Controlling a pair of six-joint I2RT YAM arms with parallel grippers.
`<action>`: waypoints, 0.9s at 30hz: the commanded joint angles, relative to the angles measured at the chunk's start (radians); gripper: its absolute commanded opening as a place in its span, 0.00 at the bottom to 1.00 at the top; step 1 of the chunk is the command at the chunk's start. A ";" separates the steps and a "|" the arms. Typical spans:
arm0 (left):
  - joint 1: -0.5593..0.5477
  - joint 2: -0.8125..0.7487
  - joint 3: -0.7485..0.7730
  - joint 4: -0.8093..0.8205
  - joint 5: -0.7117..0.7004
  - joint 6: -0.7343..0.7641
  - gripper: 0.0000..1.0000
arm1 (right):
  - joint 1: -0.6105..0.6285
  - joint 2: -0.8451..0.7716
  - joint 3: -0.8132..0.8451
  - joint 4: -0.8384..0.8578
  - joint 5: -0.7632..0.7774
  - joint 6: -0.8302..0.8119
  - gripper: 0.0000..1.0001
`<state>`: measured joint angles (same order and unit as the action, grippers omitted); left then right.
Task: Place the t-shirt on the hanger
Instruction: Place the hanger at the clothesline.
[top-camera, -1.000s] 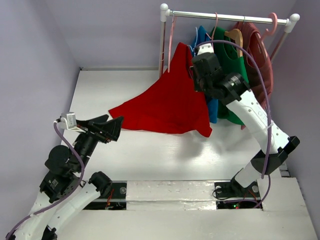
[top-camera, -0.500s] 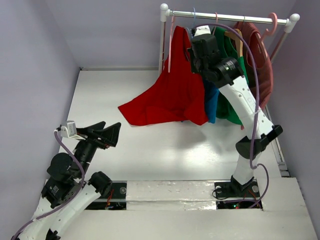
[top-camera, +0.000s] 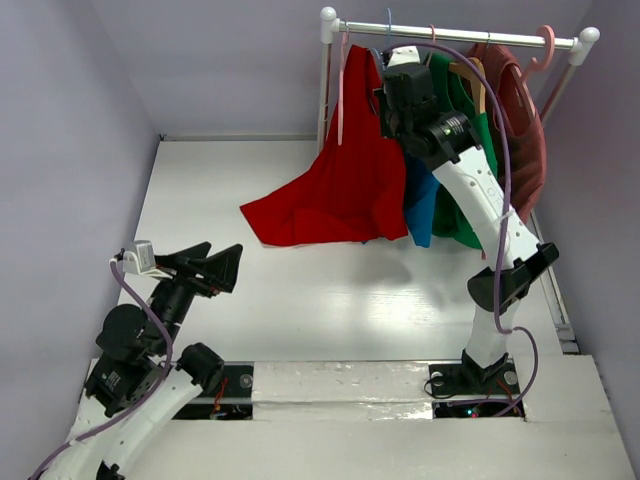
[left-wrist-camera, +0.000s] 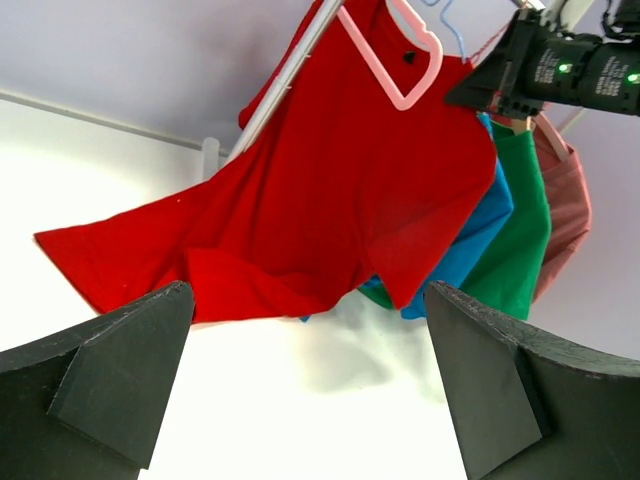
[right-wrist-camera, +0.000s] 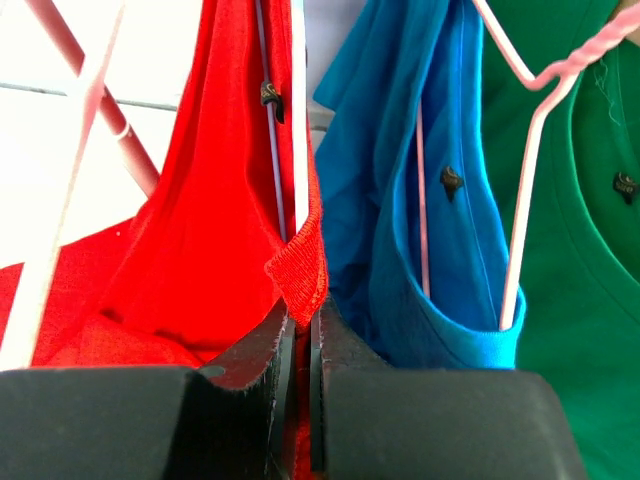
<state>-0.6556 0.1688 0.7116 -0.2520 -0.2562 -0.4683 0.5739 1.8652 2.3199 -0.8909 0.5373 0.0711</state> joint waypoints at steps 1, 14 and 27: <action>0.030 0.024 -0.011 0.045 0.041 0.020 0.99 | -0.026 -0.014 0.013 0.135 -0.002 -0.017 0.00; 0.050 0.058 -0.014 0.054 0.064 0.020 0.99 | -0.036 -0.148 -0.267 0.256 -0.051 0.013 0.28; 0.050 0.095 -0.006 0.043 0.034 0.026 0.99 | -0.036 -0.648 -0.628 0.496 -0.302 0.151 1.00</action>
<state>-0.6132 0.2340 0.6994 -0.2512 -0.2180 -0.4568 0.5426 1.3624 1.7634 -0.5522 0.3424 0.1608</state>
